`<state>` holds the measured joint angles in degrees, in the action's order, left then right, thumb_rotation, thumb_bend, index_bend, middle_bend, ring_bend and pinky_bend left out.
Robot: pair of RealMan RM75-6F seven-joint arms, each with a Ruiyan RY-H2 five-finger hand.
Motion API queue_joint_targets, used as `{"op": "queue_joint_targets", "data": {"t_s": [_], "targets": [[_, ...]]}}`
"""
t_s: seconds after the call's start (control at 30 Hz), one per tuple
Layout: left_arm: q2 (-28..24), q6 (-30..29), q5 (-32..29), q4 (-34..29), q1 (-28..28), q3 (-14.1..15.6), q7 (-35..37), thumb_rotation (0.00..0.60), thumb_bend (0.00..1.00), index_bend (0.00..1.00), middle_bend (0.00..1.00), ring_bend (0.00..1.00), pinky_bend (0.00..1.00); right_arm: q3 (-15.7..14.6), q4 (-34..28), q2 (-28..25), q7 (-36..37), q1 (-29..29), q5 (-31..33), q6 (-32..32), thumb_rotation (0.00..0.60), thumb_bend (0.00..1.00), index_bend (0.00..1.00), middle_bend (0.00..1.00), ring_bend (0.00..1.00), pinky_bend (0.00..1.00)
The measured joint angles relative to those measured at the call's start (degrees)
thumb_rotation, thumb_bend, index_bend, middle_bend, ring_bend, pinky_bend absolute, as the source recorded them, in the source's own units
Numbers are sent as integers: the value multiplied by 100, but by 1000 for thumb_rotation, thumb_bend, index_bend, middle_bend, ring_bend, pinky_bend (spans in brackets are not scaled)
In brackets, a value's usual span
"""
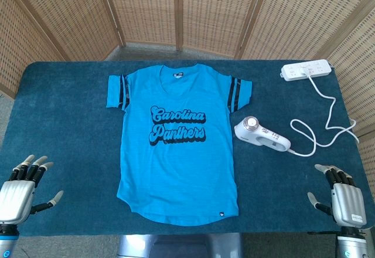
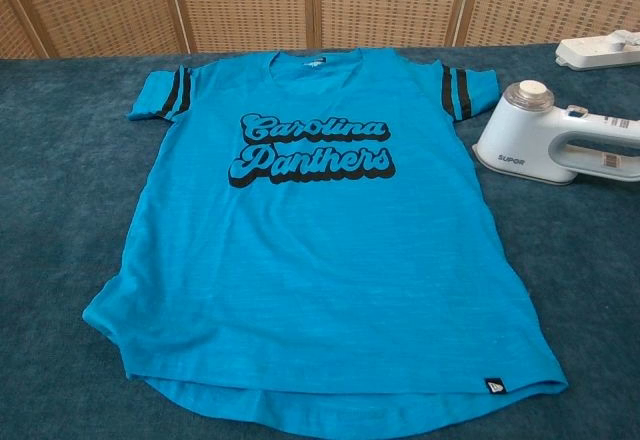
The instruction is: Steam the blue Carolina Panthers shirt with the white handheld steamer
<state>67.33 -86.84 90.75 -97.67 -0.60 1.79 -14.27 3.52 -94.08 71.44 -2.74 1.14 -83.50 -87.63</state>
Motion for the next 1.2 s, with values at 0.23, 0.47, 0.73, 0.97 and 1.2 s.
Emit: {"op": "queue_joint_targets", "data": {"t_s": [0.23, 0.47, 0.73, 0.97, 1.2], "targets": [[11, 42, -15, 11, -39, -16, 1, 219, 243, 206, 176, 76, 166, 10, -6, 2, -6, 2, -3, -20, 600, 295, 245, 281, 219, 216], [-38, -32, 56, -21, -36, -16, 51, 219, 236, 207, 176, 76, 166, -6, -33, -28, 84, 20, -24, -35, 600, 295, 245, 281, 219, 217], [-144, 174, 146, -124, -164, 17, -58, 209, 206, 207, 176, 80, 166, -9, -86, -64, 65, 41, -63, -90, 600, 296, 245, 281, 219, 217], [-261, 808, 176, -406, -428, 137, -550, 213, 202, 207, 176, 79, 165, -4, -123, -82, 82, 59, -71, -129, 600, 295, 245, 281, 219, 217], [-154, 1451, 156, -560, -754, 207, -1334, 344, 211, 207, 177, 80, 159, 13, -121, -125, 188, 102, -71, -209, 600, 295, 245, 281, 219, 217]]}}
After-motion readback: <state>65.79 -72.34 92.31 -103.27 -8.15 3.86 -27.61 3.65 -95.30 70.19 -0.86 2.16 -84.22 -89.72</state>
